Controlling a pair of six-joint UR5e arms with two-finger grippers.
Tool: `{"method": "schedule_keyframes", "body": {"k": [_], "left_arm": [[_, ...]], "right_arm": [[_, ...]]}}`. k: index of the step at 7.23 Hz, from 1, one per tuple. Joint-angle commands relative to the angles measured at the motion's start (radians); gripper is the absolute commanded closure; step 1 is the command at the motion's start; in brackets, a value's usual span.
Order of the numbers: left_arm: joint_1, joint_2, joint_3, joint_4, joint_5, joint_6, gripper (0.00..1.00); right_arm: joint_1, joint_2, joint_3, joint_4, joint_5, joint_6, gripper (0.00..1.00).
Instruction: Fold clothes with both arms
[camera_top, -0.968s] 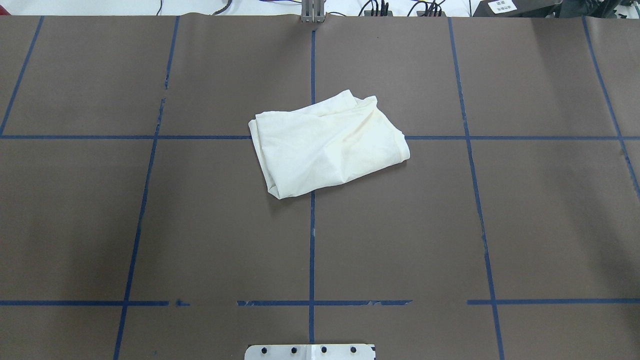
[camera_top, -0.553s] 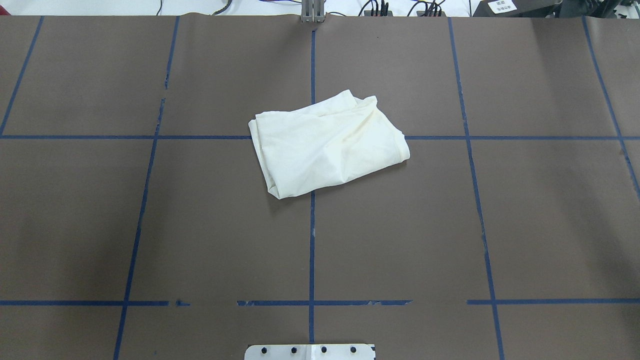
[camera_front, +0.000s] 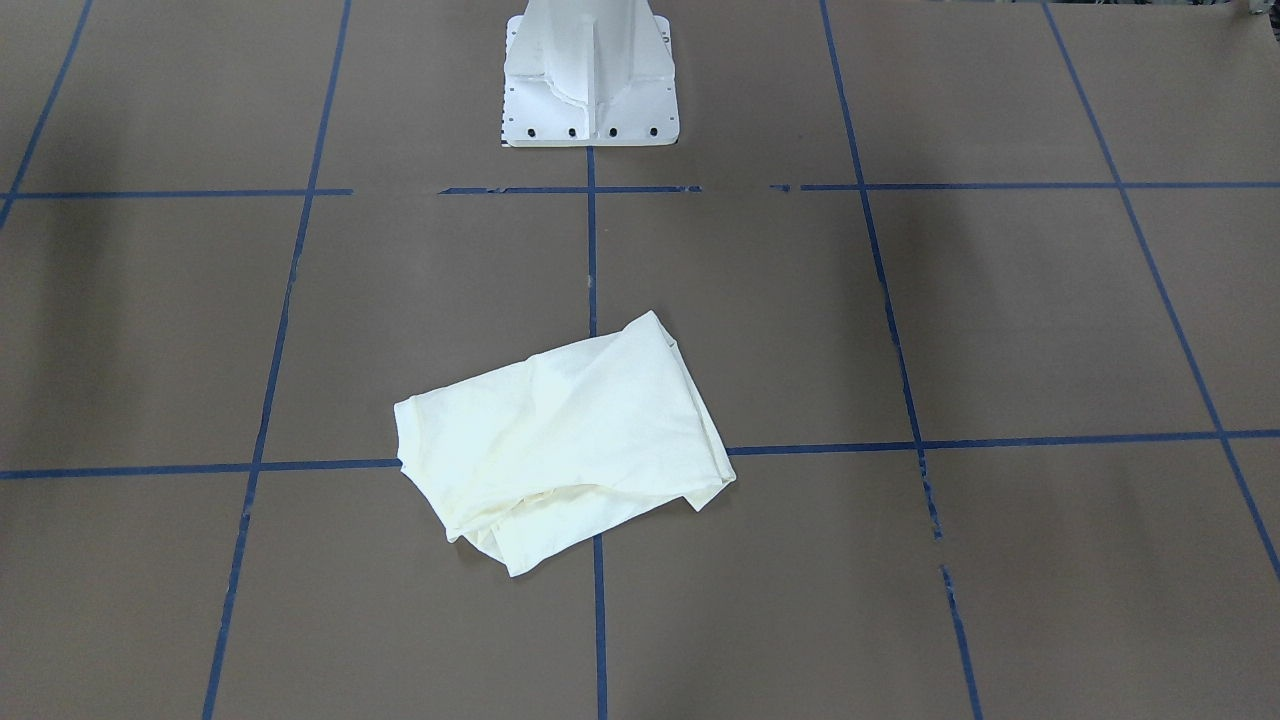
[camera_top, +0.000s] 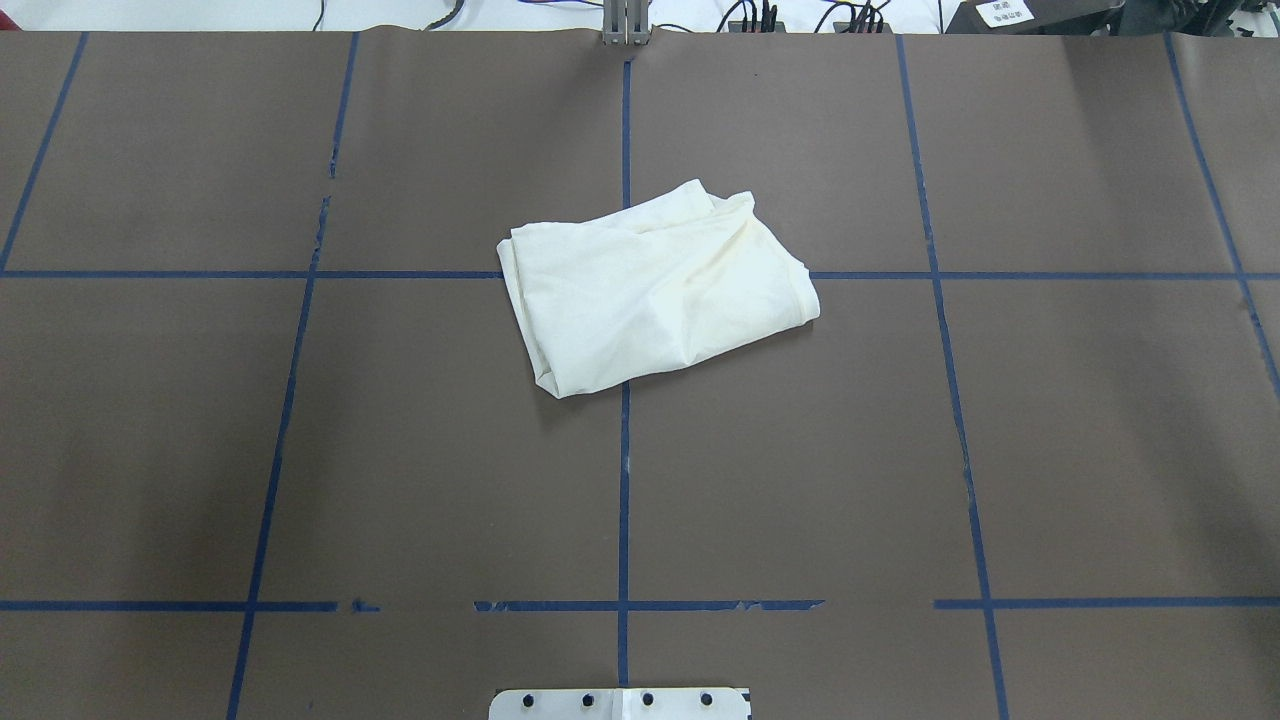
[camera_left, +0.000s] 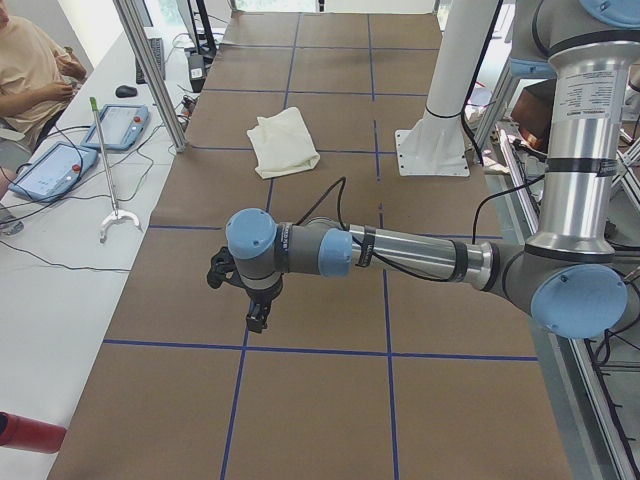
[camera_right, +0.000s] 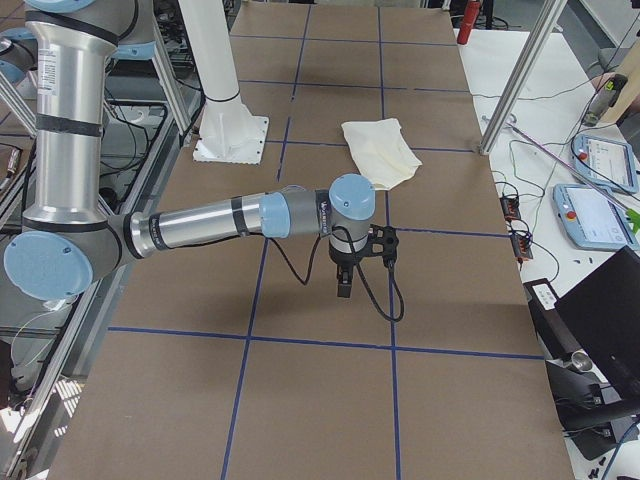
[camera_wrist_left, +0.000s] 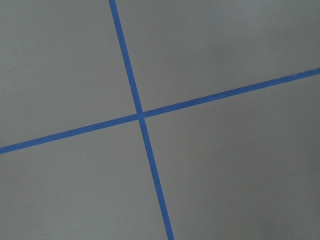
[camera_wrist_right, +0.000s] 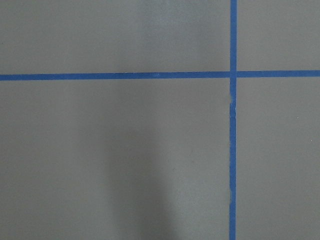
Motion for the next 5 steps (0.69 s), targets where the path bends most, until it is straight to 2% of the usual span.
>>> {"method": "schedule_keyframes", "body": {"k": [1, 4, 5], "left_arm": [[-0.006, 0.010, 0.011, -0.006, -0.009, 0.005, 0.00], [-0.010, 0.013, 0.084, -0.008, -0.009, 0.008, 0.00], [-0.012, 0.013, 0.068, 0.000, -0.009, 0.008, 0.00]], "right_arm": [[0.003, 0.001, 0.005, 0.000, 0.005, 0.008, 0.00], [0.001, 0.007, 0.001, 0.002, 0.004, 0.009, 0.00], [0.001, 0.008, -0.004, 0.002, 0.004, 0.009, 0.00]]}}
